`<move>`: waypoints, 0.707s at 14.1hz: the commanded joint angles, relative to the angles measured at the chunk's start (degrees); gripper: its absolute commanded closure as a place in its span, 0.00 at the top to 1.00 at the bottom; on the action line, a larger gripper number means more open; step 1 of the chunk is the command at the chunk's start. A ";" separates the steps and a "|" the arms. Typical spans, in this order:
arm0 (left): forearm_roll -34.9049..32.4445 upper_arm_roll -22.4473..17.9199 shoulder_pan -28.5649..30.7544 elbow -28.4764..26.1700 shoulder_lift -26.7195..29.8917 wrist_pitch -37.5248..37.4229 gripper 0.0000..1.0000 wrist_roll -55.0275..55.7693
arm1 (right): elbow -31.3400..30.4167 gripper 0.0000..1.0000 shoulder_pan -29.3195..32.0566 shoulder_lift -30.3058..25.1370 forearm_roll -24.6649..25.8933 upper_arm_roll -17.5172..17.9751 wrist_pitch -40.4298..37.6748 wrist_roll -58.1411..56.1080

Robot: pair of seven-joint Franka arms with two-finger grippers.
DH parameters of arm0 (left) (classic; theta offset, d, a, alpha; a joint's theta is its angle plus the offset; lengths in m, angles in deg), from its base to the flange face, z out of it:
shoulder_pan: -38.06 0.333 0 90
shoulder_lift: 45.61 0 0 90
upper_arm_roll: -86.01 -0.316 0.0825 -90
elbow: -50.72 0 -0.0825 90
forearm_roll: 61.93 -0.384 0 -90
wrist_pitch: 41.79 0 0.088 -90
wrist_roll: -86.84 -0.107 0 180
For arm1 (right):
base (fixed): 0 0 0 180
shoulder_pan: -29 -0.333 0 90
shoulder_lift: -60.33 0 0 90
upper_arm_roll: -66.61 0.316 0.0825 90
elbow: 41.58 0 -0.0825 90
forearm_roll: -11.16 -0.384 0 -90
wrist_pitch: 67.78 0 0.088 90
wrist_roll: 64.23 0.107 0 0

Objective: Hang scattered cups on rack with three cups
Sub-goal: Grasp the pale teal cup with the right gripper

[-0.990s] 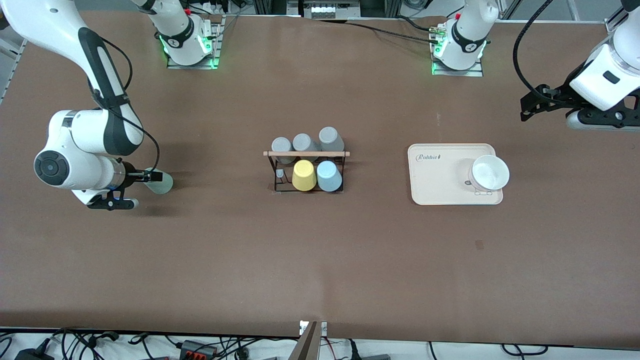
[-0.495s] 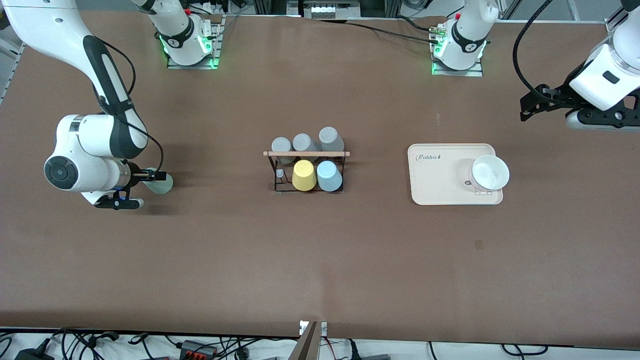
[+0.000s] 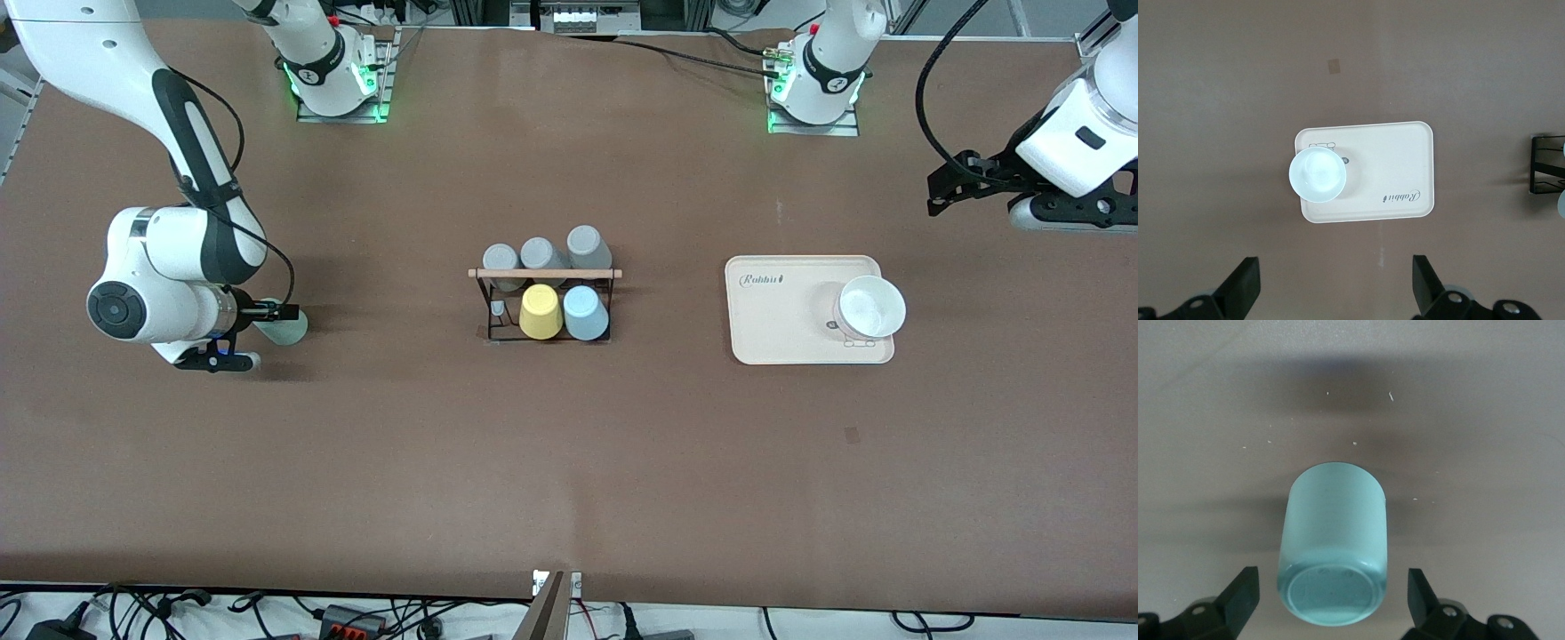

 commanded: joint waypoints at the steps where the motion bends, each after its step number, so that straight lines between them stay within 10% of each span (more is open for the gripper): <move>1: 1.03 0.08 0.44 0.57 -0.15 -0.59 1.00 -1.33 | -0.35 0.67 0.17 0.10 0.02 0.27 0.67 0.69; 5: 1.12 0.08 0.44 0.57 -0.15 -0.59 1.00 -1.42 | 0.17 0.30 0.08 0.01 -0.07 0.27 0.05 0.69; 10: 1.12 0.08 0.52 0.57 -0.15 -0.59 1.00 -1.50 | 11.39 0.26 -0.53 -0.43 -0.07 2.90 -10.28 0.34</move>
